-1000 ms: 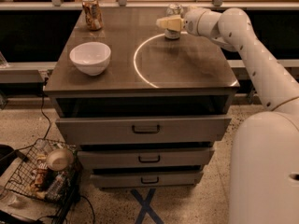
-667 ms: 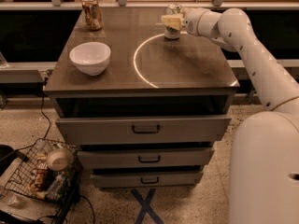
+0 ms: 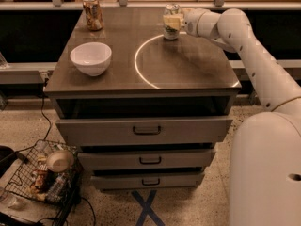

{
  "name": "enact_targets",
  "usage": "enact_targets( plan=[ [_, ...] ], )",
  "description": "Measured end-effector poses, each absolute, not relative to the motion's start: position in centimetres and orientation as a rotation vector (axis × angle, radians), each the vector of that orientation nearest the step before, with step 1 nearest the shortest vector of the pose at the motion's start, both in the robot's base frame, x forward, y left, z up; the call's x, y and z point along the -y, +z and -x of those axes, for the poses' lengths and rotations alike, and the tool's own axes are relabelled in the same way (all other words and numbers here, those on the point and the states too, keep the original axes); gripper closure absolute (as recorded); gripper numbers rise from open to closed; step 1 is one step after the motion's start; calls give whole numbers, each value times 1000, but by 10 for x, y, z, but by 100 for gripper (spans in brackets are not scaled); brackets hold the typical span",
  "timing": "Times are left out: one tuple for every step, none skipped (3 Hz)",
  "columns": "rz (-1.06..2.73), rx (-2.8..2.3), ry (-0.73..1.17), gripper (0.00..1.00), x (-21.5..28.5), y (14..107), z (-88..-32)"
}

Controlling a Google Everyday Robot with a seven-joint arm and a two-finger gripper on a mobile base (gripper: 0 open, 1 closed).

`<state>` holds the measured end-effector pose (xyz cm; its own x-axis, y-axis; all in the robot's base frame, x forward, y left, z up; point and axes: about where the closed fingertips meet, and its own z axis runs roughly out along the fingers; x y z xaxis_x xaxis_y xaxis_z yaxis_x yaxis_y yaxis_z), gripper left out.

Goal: Place 7up can into white bowl

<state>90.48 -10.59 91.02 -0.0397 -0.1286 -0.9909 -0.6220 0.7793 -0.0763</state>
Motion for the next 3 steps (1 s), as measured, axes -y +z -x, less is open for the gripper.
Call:
enact_targets(
  plan=[
    [620,-1586,446,100,102,909,-905],
    [620,-1586,446,100,102,909,-905],
    [647,-1570,442,100,98,927,-902]
  ],
)
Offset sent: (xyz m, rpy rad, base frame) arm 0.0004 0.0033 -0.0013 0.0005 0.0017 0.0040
